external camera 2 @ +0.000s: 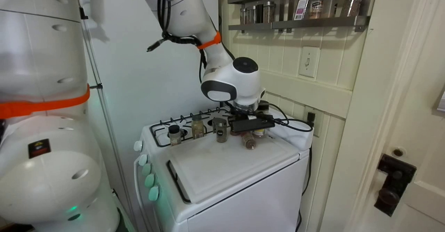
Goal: Put the bottle upright
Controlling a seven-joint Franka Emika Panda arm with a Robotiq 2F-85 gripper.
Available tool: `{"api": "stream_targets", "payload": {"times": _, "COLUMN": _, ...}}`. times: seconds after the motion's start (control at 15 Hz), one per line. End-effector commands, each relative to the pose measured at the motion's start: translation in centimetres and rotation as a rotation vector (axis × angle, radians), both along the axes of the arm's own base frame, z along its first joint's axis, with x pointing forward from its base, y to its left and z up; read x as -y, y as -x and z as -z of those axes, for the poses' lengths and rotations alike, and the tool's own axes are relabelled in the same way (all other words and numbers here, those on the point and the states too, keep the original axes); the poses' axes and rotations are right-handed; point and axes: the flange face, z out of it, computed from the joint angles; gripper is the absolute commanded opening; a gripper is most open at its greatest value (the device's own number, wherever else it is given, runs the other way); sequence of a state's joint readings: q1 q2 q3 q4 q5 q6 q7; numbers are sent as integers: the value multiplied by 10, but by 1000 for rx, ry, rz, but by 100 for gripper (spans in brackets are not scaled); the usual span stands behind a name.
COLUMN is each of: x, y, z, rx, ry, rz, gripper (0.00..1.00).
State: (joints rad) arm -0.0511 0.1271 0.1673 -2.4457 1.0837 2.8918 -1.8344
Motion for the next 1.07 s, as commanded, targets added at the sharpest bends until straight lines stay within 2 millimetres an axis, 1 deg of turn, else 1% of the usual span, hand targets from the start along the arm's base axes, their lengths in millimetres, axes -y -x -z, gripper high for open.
{"api": "stream_targets", "payload": {"times": 0.0, "x": -5, "y": -4, "z": 7, "rx": 9, "ry": -10, "rz": -22, "gripper": 63}}
{"api": "stream_targets", "payload": {"times": 0.2, "x": -8, "y": -5, "z": 11, "rx": 6, "ry": -10, "rz": -31, "gripper": 65}}
{"api": "stream_targets", "payload": {"times": 0.27, "x": -8, "y": -6, "z": 12, "rx": 5, "ry": -10, "rz": -33, "gripper": 65}}
{"api": "stream_targets", "payload": {"times": 0.33, "x": -9, "y": -5, "z": 13, "rx": 2, "ry": -11, "rz": -35, "gripper": 61}}
{"api": "stream_targets", "payload": {"times": 0.6, "x": -8, "y": -4, "z": 16, "rx": -1, "ry": -6, "rz": -39, "gripper": 29}}
{"api": "stream_targets", "payload": {"times": 0.67, "x": -8, "y": -5, "z": 14, "rx": 2, "ry": -6, "rz": -38, "gripper": 25}}
{"api": "stream_targets", "payload": {"times": 0.8, "x": -7, "y": -1, "z": 12, "rx": 4, "ry": -3, "rz": -37, "gripper": 25}}
{"api": "stream_targets", "payload": {"times": 1.0, "x": -2, "y": 11, "z": 4, "rx": 5, "ry": -15, "rz": -29, "gripper": 25}}
